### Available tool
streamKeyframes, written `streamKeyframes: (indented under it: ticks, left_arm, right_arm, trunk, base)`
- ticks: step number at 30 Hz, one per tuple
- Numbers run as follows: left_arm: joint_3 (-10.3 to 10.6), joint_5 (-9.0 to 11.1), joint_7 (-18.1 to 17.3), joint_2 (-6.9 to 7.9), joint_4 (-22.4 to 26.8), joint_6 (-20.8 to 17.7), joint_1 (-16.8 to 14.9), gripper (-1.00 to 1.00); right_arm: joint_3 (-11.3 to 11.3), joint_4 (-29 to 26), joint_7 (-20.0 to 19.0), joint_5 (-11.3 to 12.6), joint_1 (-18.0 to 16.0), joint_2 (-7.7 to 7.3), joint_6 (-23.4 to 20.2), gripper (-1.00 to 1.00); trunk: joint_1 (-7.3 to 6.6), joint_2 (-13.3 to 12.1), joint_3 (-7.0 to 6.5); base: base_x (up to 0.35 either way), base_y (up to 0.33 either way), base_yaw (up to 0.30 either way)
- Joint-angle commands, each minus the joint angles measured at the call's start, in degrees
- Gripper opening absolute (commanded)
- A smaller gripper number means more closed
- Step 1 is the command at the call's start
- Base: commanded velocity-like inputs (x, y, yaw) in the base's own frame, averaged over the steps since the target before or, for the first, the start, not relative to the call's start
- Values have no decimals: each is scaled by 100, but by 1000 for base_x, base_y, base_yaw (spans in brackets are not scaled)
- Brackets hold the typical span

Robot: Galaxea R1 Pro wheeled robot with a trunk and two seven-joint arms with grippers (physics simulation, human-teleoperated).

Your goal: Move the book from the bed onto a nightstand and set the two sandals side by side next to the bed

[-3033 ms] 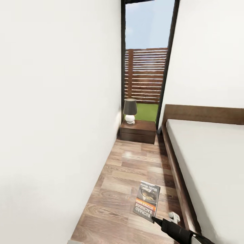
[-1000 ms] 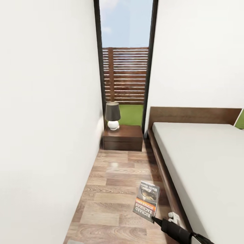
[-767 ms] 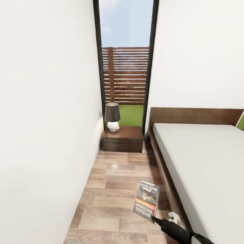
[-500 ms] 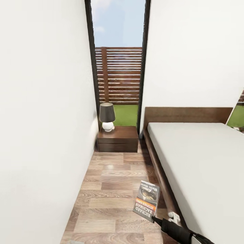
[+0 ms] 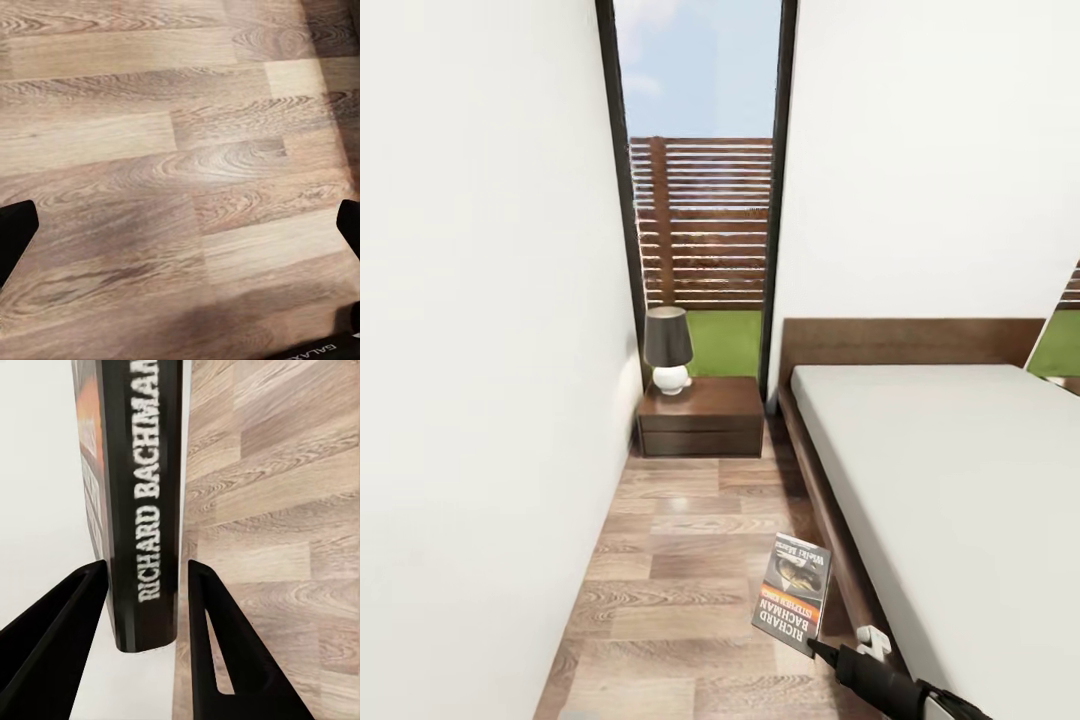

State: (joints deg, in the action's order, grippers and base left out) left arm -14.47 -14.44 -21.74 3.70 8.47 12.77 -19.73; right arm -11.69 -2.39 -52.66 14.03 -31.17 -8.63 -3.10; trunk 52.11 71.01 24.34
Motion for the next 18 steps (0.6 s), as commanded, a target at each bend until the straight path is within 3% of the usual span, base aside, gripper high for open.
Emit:
streamKeyframes:
  ticks: [1, 18]
  left_arm:
    - [-49, -59, -19, -1, -4, 24, -4, 100]
    - [-48, -60, -17, -1, -4, 24, -4, 100]
  right_arm:
    - [-14, 3, -18, 40, -4, -1, -33, -100]
    - [-16, 2, -23, 39, -6, 0, -33, -100]
  trunk:
    - [3, 3, 6]
    - [3, 3, 6]
  base:
    - [275, 0, 0]
    - [274, 0, 4]
